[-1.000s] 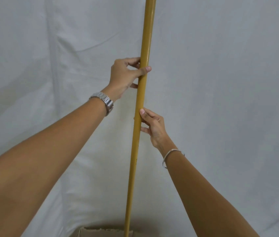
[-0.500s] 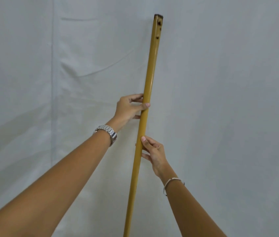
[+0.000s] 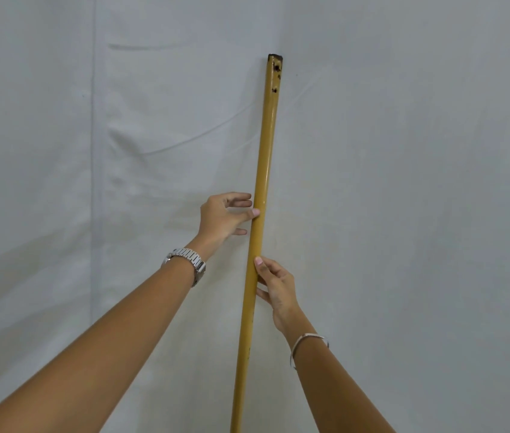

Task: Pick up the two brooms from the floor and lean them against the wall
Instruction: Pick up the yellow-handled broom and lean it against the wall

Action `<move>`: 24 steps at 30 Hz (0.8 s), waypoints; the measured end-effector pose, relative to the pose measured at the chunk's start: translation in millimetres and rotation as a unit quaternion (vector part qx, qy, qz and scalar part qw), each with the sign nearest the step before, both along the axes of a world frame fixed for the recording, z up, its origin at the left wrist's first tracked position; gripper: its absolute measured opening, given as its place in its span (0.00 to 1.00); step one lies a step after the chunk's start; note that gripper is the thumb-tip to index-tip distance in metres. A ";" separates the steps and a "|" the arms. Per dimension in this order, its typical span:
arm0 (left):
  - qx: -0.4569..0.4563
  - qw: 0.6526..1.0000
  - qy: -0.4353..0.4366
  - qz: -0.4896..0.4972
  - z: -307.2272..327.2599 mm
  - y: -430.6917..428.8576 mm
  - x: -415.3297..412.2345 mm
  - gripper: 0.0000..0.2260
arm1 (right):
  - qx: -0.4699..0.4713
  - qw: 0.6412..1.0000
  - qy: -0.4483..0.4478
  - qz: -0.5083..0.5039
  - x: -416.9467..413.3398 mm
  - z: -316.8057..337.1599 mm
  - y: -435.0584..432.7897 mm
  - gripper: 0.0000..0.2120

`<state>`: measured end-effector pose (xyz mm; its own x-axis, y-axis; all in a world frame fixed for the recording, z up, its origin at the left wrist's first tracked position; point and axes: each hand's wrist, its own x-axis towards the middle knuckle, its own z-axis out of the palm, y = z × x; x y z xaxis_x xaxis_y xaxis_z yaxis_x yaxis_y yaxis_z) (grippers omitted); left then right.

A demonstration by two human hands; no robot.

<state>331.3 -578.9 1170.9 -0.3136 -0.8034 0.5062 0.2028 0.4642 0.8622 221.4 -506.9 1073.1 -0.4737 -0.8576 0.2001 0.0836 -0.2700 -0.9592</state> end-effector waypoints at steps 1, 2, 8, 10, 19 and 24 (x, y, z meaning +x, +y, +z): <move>0.000 1.000 -0.003 0.002 -1.5 -0.2 1.9 0.19 | 0.002 1.000 -0.001 -0.009 -0.3 0.6 0.0 0.11; 0.002 1.000 -0.005 0.002 -3.0 -0.2 3.7 0.19 | 0.006 1.000 -0.005 -0.020 -0.3 0.2 0.5 0.10; -0.002 1.000 -0.013 0.017 -10.8 3.1 11.4 0.18 | 0.046 0.995 -0.020 -0.082 -1.5 -12.2 12.5 0.15; -0.012 0.999 -0.021 0.033 -13.8 5.7 12.8 0.17 | 0.066 0.992 0.003 -0.104 -1.0 -16.0 18.8 0.16; -0.332 0.895 -0.093 0.282 -11.4 48.3 7.6 0.17 | 0.107 0.824 0.418 -0.368 -26.2 17.1 71.3 0.27; -0.405 0.844 -0.141 0.322 -0.9 99.4 -27.2 0.22 | 0.141 0.710 0.518 -0.456 -47.7 46.5 120.7 0.28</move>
